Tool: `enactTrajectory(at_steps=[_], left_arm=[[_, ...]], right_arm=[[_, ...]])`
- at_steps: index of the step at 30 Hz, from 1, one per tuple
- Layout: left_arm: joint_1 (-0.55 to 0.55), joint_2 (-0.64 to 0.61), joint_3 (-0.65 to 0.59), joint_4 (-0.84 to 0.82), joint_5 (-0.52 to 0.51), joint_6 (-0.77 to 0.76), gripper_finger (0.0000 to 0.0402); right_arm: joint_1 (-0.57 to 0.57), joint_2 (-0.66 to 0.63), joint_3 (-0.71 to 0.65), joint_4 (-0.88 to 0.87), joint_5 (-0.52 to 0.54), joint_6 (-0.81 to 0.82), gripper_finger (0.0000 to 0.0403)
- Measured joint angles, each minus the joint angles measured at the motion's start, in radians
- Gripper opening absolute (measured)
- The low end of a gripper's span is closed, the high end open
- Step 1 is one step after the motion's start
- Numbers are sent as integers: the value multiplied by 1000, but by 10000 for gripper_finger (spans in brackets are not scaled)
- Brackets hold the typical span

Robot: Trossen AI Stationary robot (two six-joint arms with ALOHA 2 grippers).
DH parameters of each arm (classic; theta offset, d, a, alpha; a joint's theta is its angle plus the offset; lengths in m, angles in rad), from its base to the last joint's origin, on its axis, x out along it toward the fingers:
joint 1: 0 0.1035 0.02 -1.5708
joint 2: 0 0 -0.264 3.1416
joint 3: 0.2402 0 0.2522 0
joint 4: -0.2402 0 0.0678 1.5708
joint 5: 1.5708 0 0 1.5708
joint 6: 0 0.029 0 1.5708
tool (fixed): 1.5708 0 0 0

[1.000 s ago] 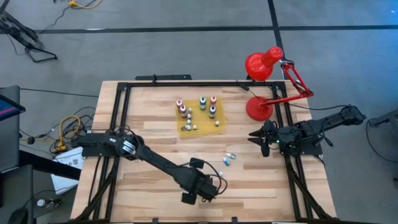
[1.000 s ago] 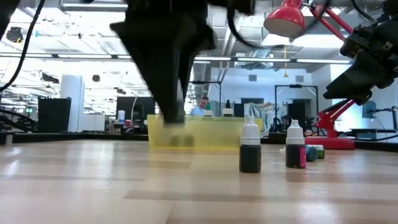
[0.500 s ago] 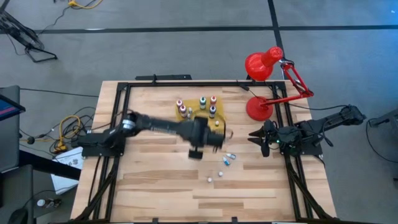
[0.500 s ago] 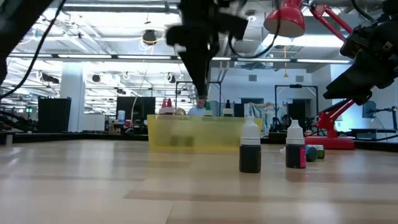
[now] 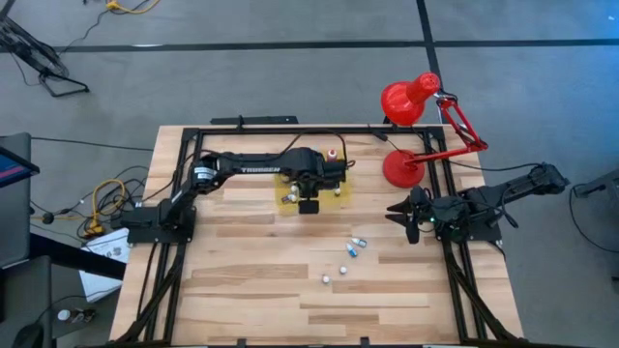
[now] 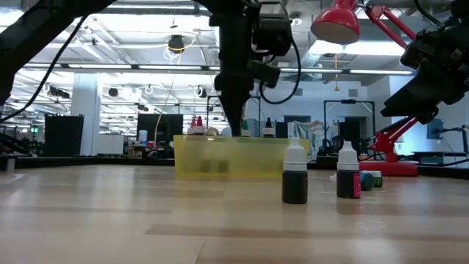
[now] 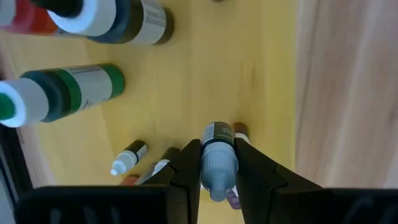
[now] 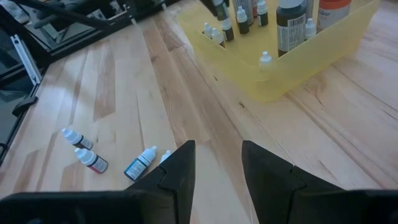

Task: Pick & Place food coloring
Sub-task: Put the small white food coloring in the bin

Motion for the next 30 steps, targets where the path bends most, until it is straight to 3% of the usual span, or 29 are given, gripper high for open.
enactTrajectory(at_steps=[18, 30], left_arm=[[60, -1, -211, 184, 50, 14, 68], [60, -1, -236, 191, 49, -1, 68]], right_arm=[[0, 0, 0, 0, 0, 0, 122], [0, 0, 0, 0, 0, 0, 122]])
